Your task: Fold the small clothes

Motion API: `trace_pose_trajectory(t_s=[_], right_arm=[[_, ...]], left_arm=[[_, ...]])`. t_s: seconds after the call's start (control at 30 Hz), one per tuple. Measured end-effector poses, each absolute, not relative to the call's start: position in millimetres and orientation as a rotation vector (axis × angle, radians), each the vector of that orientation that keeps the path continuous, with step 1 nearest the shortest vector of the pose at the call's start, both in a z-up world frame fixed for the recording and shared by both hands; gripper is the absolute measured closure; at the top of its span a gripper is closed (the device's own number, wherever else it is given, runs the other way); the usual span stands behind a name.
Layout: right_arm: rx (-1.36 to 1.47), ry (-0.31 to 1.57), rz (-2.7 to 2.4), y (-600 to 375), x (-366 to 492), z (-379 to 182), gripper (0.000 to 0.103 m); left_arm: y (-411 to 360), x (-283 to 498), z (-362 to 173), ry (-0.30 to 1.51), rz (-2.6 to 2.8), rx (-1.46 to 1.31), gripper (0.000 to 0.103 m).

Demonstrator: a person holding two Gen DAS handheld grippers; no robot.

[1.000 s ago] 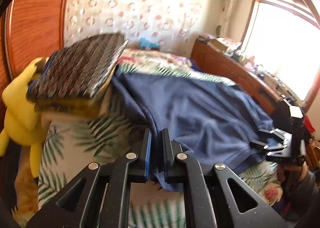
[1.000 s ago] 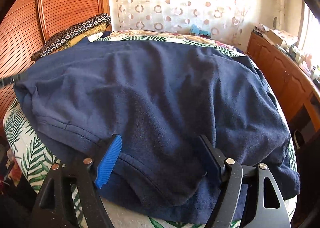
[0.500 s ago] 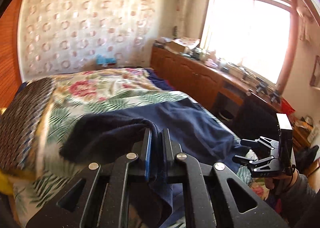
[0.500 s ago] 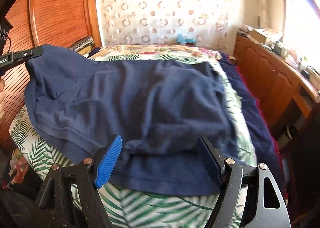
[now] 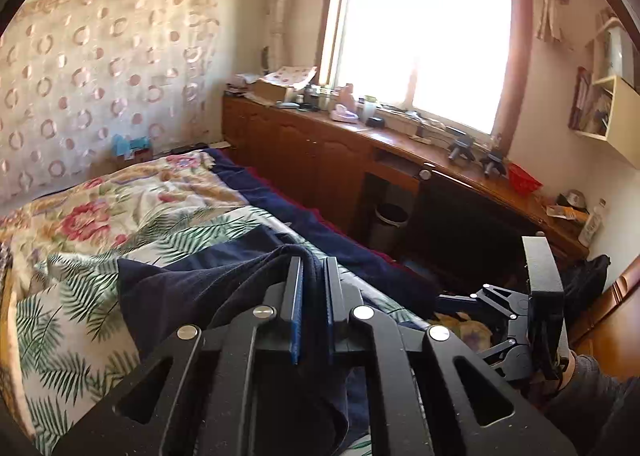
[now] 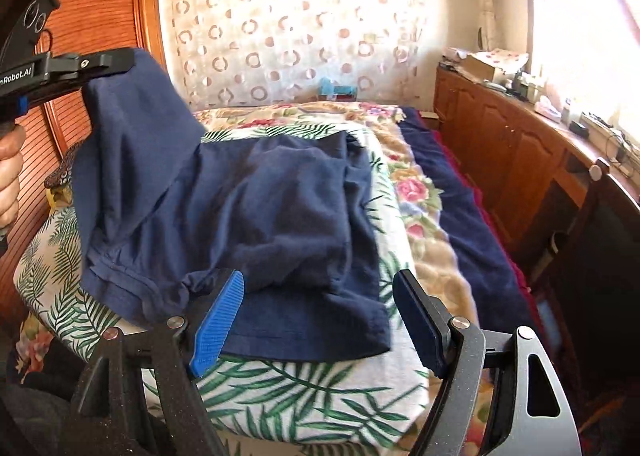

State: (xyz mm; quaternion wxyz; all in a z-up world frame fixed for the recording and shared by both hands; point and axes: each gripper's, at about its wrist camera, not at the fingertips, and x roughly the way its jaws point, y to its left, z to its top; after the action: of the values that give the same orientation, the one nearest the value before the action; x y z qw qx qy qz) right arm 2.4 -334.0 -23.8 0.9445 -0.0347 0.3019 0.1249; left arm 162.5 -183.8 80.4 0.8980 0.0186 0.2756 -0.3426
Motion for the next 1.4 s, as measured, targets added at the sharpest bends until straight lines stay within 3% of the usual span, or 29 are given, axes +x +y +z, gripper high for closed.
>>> trace_pose_trajectory(t_s=[0.27,0.37,0.53,0.6,1.4], right_arm=[[-0.034,0.595,0.226,-347.5,-10.9,-23.1,0.024],[-0.035,0.598,0.219,-349.0,-14.0,-19.3,0.024],[-0.031,0.594,0.215,-350.0,-12.5,-15.5,0.024],[-0.033,0.593,0.222,-347.4,-10.5,-15.1,0.024],[-0.251,0.597,0.438,-228.0,67.7,-7.2,0.024]], left_arm=[[-215.2,164.2,79.0,0.606,-0.744,0.093,0.092],[-211.7,158.9,75.9,0.599,-0.753,0.110,0.064],[-196.8,150.8,72.1,0.588,-0.730,0.108,0.051],[-182.3,148.2,68.2,0.580,-0.706,0.093,0.021],[-31.4,133.8,-1.5,0.650,-0.369,-0.046,0.021]])
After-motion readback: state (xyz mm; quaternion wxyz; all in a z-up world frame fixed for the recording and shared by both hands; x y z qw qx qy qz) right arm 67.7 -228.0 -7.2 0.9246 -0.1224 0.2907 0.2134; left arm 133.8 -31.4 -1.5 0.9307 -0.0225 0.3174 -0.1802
